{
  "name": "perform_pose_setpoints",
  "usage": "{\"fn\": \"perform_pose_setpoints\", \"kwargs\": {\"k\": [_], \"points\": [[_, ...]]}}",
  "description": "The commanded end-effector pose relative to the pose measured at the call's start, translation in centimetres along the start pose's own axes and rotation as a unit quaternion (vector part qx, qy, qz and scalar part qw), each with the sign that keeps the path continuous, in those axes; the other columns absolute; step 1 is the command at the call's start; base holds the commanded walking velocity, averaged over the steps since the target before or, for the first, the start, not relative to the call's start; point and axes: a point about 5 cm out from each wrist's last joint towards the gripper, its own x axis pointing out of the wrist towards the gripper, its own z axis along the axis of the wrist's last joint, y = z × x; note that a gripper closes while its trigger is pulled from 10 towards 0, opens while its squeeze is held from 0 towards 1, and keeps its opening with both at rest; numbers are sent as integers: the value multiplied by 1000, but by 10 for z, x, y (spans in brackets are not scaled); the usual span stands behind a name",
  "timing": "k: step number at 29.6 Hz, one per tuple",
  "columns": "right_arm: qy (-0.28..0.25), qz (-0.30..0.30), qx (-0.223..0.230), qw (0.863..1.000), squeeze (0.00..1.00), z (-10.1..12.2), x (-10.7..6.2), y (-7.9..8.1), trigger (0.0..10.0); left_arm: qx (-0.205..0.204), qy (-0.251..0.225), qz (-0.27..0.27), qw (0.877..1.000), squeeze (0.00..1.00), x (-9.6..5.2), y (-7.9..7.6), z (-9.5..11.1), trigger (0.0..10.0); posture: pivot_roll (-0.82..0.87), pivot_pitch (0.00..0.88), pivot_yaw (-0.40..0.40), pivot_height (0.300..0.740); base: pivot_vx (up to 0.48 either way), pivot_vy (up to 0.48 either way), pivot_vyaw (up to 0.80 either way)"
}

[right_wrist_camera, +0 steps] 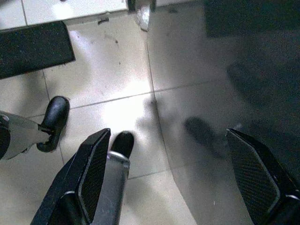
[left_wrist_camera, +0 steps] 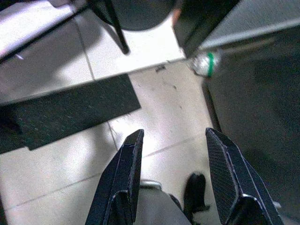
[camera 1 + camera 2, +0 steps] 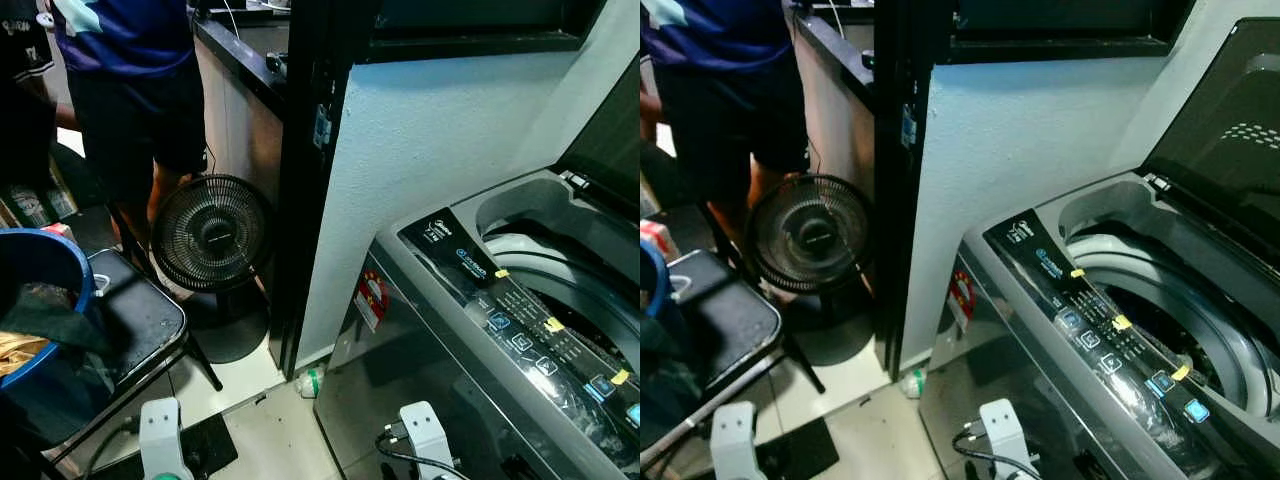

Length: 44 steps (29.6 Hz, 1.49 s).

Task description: Clothes washing

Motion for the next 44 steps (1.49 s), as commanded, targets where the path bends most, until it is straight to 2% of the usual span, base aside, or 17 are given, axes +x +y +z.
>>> {"fn": "perform_pose_setpoints", "kwargs": {"k": [1,5,8,15,17,19,22,25,29,32,33,35,36,37,38,40,44], "points": [[3,4,-3,1000,0,-3,-1,1,10000,11,7,-8,1000,0,-1,-3,-4,10000,59,0,-97,740,0,0,0],[19,22,-60,998,0,-2,1,9,10000,5,-66,20,998,0,4,2,23,10000,81,0,-102,740,0,0,400],[-6,30,-50,998,0,13,5,15,10000,20,-75,13,997,0,5,2,30,10000,85,0,-92,740,0,0,800],[-31,21,-46,998,0,28,8,18,10000,30,-45,-18,998,0,3,-8,15,10000,74,0,-85,740,0,0,800],[-34,24,-46,998,0,27,8,21,10000,70,-65,-23,995,0,0,-10,15,10000,79,0,-81,740,0,0,800],[-32,26,-49,998,0,24,8,22,10000,97,-77,-12,992,0,-2,-8,15,10000,83,0,-84,740,0,0,800],[-28,40,-76,996,0,22,7,22,10000,67,-73,14,995,0,-5,-2,11,10000,57,0,-65,740,0,0,800],[-41,35,-76,996,0,30,8,17,10000,106,-74,35,991,0,-5,7,14,10000,56,0,-35,740,0,0,800],[-45,31,-76,996,0,32,7,13,10000,104,-68,40,991,0,-4,11,16,10000,56,0,-35,740,0,0,800],[-37,16,-64,997,0,25,6,8,10000,93,-69,31,993,0,-1,13,23,10000,95,0,3,740,0,0,800],[-33,-3,-42,999,0,17,4,7,10000,91,-63,16,994,0,1,19,30,10000,140,0,64,740,0,0,800],[-34,-11,-36,999,0,14,3,8,10000,96,-59,11,994,0,2,22,33,10000,140,0,64,740,0,0,800],[-33,-24,14,999,0,7,2,9,10000,110,-48,16,993,0,1,31,35,10000,146,0,88,740,0,0,0],[-33,-24,14,999,0,7,2,9,10000,110,-48,16,993,0,1,31,35,10000,146,0,88,740,0,0,0],[-26,-31,34,999,0,3,2,12,10000,101,-42,30,994,0,0,40,37,10000,153,0,138,740,0,0,0],[-23,-34,33,999,0,1,2,13,10000,93,-40,37,994,0,0,44,38,10000,153,0,138,740,0,0,0],[-41,-41,74,996,0,8,4,22,10000,34,-48,75,995,0,-1,63,52,10000,136,0,121,740,0,0,0]]}}
